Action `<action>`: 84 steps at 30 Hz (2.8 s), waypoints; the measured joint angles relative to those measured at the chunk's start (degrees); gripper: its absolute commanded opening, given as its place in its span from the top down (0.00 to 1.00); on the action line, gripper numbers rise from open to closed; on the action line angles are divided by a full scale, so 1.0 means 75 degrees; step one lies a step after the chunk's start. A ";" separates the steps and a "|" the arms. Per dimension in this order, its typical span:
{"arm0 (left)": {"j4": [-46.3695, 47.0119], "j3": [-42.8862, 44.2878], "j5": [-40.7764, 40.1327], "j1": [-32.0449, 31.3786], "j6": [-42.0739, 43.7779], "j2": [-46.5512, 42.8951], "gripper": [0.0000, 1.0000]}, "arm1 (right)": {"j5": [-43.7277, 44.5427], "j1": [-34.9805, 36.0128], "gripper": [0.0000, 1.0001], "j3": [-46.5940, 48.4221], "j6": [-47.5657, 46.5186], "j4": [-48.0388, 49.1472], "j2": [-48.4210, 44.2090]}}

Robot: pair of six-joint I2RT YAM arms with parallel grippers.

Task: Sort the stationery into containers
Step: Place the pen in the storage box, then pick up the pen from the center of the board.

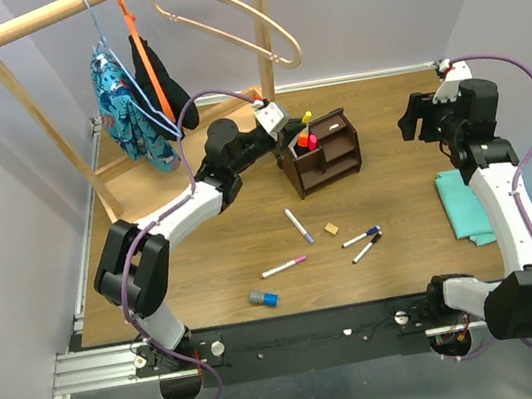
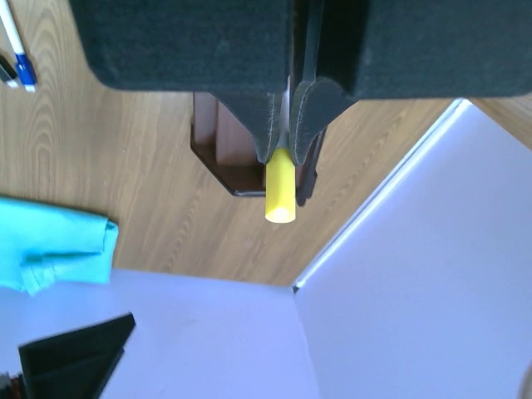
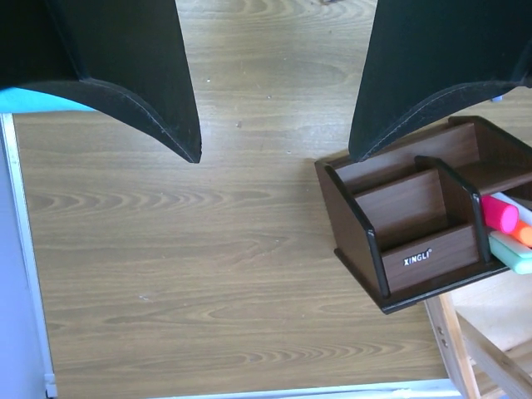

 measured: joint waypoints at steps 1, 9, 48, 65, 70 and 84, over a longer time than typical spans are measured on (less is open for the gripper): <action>0.0134 0.0041 -0.0020 0.0041 -0.0058 0.0038 1.00 | -0.0017 -0.0050 0.21 0.0017 0.0000 -0.0017 0.0000; 0.0589 0.0597 0.0000 0.0061 -0.0592 0.0985 1.00 | -0.0119 -0.0312 0.21 0.0026 -0.0003 -0.0137 0.0020; 0.0699 -0.0813 -0.2970 -0.0828 0.0501 0.0787 0.16 | -0.0554 -0.0338 0.21 -0.0574 0.0405 0.0006 -0.0219; -0.7254 -0.0326 -0.0082 -0.1198 0.4132 -0.2614 0.39 | -0.1982 -0.0338 0.22 -0.1419 0.0111 0.0248 -0.1035; -0.9273 -0.0283 -0.0178 -0.1568 0.4182 -0.1539 0.39 | -0.2124 -0.0335 0.23 -0.1539 0.0020 0.0236 -0.1343; -0.9142 -0.1058 -0.1542 -0.2573 0.3002 -0.0341 0.41 | -0.1652 -0.0338 0.23 -0.1865 0.0029 -0.0052 -0.2017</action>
